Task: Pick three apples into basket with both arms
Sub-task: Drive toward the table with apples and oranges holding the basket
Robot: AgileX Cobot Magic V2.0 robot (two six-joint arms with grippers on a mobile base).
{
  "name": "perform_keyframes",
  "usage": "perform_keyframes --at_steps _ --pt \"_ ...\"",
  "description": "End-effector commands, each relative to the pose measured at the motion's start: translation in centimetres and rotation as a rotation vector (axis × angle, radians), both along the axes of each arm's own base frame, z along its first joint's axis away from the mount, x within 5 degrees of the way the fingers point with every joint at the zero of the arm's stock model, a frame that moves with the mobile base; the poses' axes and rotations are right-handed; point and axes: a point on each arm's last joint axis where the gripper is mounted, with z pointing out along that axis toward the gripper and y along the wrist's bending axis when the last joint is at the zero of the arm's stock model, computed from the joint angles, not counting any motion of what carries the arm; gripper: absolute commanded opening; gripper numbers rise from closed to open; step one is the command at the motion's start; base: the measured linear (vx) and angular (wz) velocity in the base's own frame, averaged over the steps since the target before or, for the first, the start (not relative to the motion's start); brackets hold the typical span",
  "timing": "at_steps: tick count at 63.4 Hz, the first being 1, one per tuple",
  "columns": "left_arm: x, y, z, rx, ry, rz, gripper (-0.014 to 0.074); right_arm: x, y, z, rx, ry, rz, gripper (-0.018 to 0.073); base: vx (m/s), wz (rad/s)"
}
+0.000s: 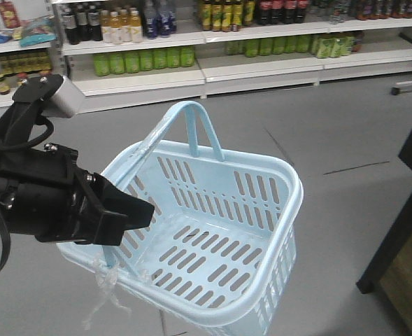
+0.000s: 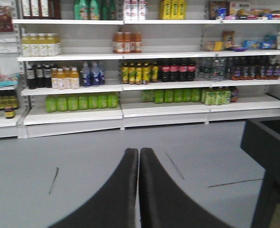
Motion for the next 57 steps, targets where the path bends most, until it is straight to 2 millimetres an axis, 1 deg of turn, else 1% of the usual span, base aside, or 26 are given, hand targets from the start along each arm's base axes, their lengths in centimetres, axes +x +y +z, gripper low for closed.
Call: perform_keyframes --at_steps 1,28,57 --pt "-0.34 -0.05 2.01 -0.1 -0.06 0.027 -0.0008 -0.04 -0.02 0.3 -0.012 -0.07 -0.005 -0.0005 0.17 -0.63" --pt "-0.34 -0.05 2.01 -0.1 -0.06 0.027 -0.0008 -0.04 -0.02 0.3 -0.012 -0.07 -0.005 -0.0005 0.15 -0.6" --pt "-0.34 -0.05 2.01 -0.1 -0.06 0.027 -0.0008 -0.04 -0.02 0.3 -0.012 -0.07 -0.005 -0.0005 0.13 -0.51"
